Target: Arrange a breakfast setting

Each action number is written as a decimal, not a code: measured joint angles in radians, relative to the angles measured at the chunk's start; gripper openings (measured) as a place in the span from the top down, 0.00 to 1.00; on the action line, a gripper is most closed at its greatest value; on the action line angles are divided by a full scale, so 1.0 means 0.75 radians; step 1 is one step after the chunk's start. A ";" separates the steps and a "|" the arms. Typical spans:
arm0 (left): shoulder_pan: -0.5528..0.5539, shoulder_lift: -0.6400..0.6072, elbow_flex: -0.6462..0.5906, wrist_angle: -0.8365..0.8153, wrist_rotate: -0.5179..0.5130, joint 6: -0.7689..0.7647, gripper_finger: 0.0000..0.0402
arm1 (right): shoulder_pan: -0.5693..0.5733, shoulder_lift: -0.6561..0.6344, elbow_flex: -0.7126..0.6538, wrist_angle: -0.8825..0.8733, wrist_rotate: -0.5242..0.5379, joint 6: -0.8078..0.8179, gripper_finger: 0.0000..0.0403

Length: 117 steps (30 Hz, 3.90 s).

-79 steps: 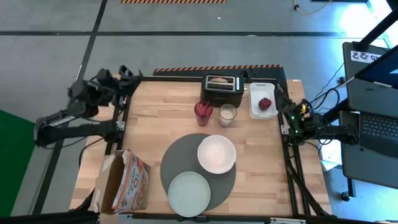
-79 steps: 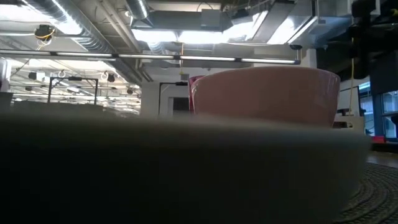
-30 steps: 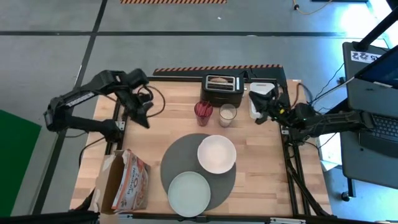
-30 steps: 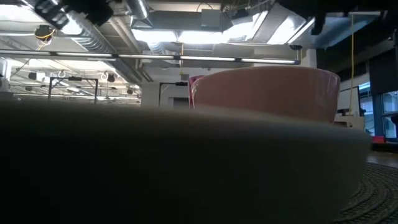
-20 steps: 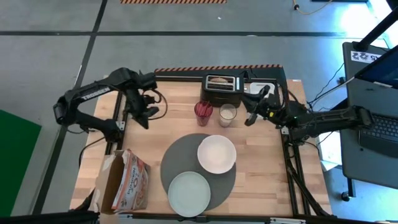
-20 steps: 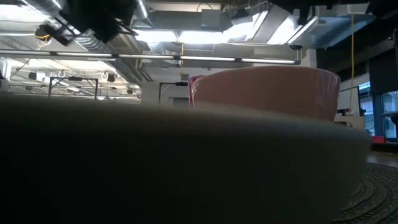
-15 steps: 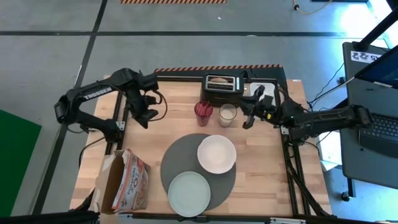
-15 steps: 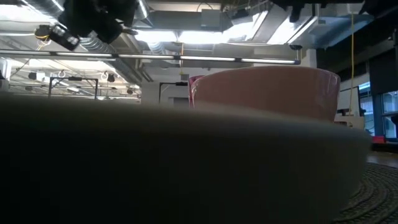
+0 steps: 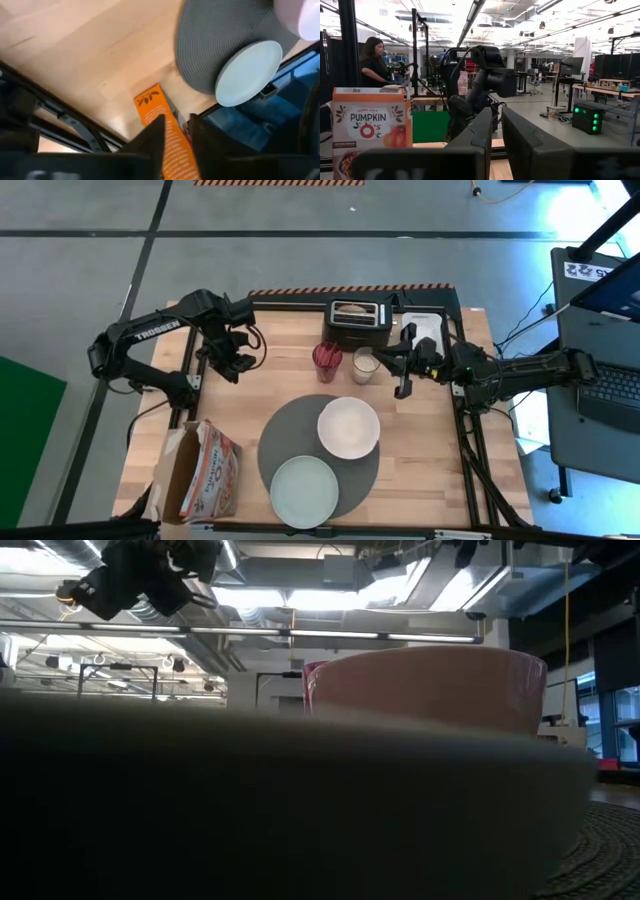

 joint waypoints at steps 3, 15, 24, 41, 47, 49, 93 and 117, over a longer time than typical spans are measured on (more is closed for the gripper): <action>-0.016 0.000 -0.001 0.001 -0.045 -0.102 0.58 | 0.000 -0.003 0.000 0.002 -0.012 0.000 0.88; -0.179 0.000 -0.493 -0.002 0.659 -0.306 0.09 | 0.000 -0.003 0.000 0.001 -0.070 0.001 0.88; -0.185 -0.005 -0.588 0.001 0.481 -0.294 0.09 | 0.000 -0.003 0.000 0.001 -0.086 -0.012 0.88; -0.183 -0.002 -0.588 0.137 0.238 -0.158 0.09 | 0.000 -0.003 0.000 -0.005 -0.054 -0.045 0.88; -0.183 0.000 -0.588 0.146 0.177 -0.201 0.09 | 0.000 -0.003 0.000 -0.019 -0.055 -0.040 0.88; -0.183 0.000 -0.588 0.132 0.176 -0.249 0.09 | 0.000 -0.003 0.000 -0.030 -0.055 -0.038 0.88; -0.383 0.113 -0.960 0.546 0.966 -0.651 0.01 | 0.000 -0.003 0.000 -0.029 -0.160 0.036 0.88; -0.484 0.112 -0.924 0.492 1.003 -0.690 0.01 | 0.000 -0.003 0.000 -0.029 -0.160 0.036 0.88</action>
